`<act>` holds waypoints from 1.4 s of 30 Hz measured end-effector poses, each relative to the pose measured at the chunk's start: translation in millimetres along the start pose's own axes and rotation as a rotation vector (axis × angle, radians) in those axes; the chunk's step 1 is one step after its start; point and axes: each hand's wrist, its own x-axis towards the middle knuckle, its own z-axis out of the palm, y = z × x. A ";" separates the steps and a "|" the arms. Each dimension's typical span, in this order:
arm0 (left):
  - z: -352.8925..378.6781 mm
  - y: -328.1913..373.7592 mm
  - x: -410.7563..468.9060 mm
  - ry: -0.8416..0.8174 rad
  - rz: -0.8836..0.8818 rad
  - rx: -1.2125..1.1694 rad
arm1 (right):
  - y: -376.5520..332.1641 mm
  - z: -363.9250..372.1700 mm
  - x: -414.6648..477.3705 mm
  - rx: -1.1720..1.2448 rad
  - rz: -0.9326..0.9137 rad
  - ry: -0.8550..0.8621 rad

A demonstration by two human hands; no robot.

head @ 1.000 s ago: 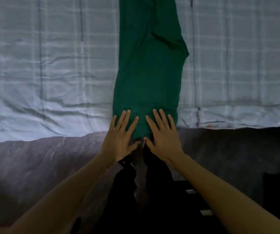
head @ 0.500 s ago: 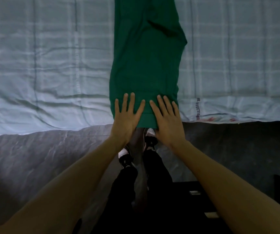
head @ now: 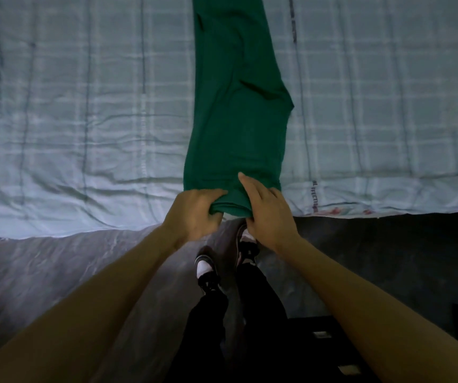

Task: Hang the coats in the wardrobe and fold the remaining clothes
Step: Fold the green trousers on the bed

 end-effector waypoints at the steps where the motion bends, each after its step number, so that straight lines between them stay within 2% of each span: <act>1: -3.8 0.8 -0.8 -0.045 -0.008 -0.013 | 0.1 -6.8 0.3 0.034 -0.004 -0.045; 4: -20.0 5.9 6.8 -0.203 -0.071 -0.076 | 2.7 -24.8 5.5 0.077 -0.012 -0.200; 7: -47.5 10.5 35.8 -0.212 -0.091 -0.152 | 5.5 -48.9 28.6 0.109 0.043 -0.142; 10: -78.0 9.7 76.9 -0.031 -0.114 -0.087 | 8.4 -78.5 66.9 0.065 0.109 0.093; 14: -93.0 1.7 120.3 0.350 -0.205 -0.074 | 17.3 -98.5 109.8 0.100 0.159 0.469; 16: -85.3 -1.5 123.9 0.470 -0.212 -0.051 | 19.6 -92.6 119.9 0.098 0.207 0.494; 17: -78.6 -4.4 121.9 0.480 -0.204 -0.032 | 19.6 -85.9 120.5 0.076 0.213 0.464; 20: -50.5 -16.6 106.1 0.356 -0.110 0.028 | 18.7 -58.1 110.7 0.055 0.174 0.314; 23: -19.2 -36.2 92.0 0.149 -0.007 0.213 | 24.5 -30.5 103.2 -0.034 0.102 0.130; 27: 6.5 -48.2 99.8 -0.044 -0.016 0.395 | 39.6 -6.5 114.0 -0.131 0.053 -0.045; 32: 18.0 -57.2 135.5 -0.048 -0.086 0.465 | 55.7 6.5 139.9 -0.218 0.083 -0.075; 35: 24.8 -63.2 145.4 -0.040 -0.152 0.443 | 61.7 17.7 148.2 -0.233 0.081 -0.021; 40: 19.0 -65.1 127.7 0.056 -0.033 0.297 | 52.1 19.9 138.1 -0.229 0.064 0.092; 42: 2.6 -60.8 117.5 -0.006 -0.019 0.201 | 37.3 4.3 130.2 -0.186 0.073 0.044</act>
